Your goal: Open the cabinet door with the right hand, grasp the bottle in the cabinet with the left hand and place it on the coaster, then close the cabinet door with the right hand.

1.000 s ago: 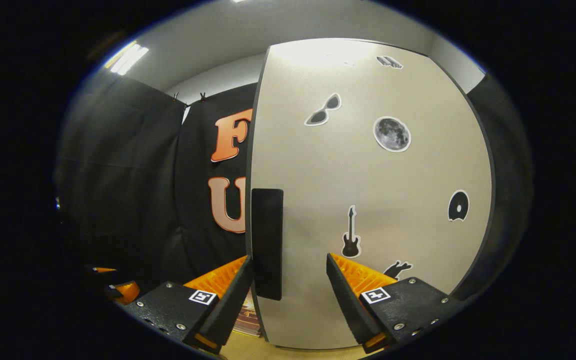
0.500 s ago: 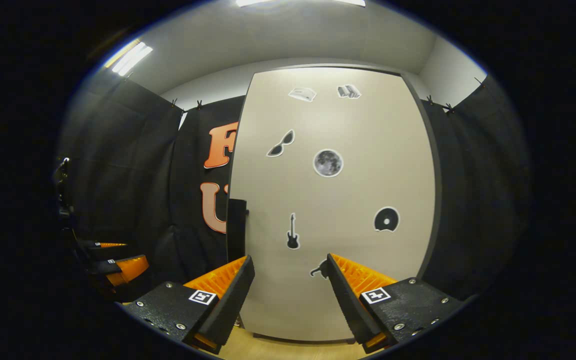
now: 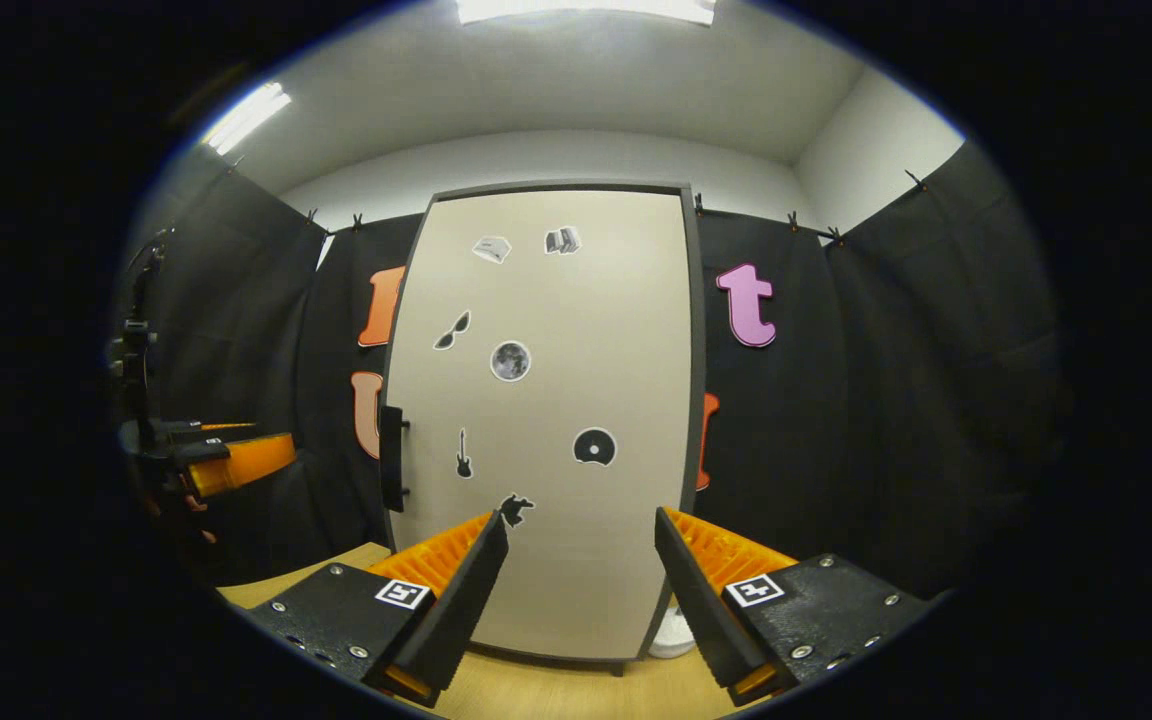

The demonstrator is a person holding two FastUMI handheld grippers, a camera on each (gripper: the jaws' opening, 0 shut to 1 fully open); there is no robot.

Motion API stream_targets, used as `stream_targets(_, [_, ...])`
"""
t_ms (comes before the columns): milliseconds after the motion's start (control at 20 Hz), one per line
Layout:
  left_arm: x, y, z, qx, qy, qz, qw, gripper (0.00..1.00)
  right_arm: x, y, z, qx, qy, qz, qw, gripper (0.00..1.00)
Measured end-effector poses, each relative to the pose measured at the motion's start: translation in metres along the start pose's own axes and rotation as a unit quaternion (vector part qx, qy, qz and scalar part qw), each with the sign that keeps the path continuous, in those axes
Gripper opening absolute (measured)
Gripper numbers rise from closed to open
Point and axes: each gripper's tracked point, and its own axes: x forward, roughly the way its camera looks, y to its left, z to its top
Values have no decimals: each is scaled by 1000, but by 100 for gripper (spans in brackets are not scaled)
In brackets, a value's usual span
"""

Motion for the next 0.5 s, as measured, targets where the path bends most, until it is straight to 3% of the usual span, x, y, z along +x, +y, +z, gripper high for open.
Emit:
stream_targets(250, [-5,-51,26,-4,-8,-28,1000,92,-26,-32,13,3,-14,-19,1000,94])
stream_targets(500, [-9,-57,52,-19,-20,-29,999,92,-36,-41,30,-12,-30,-33,999,94])
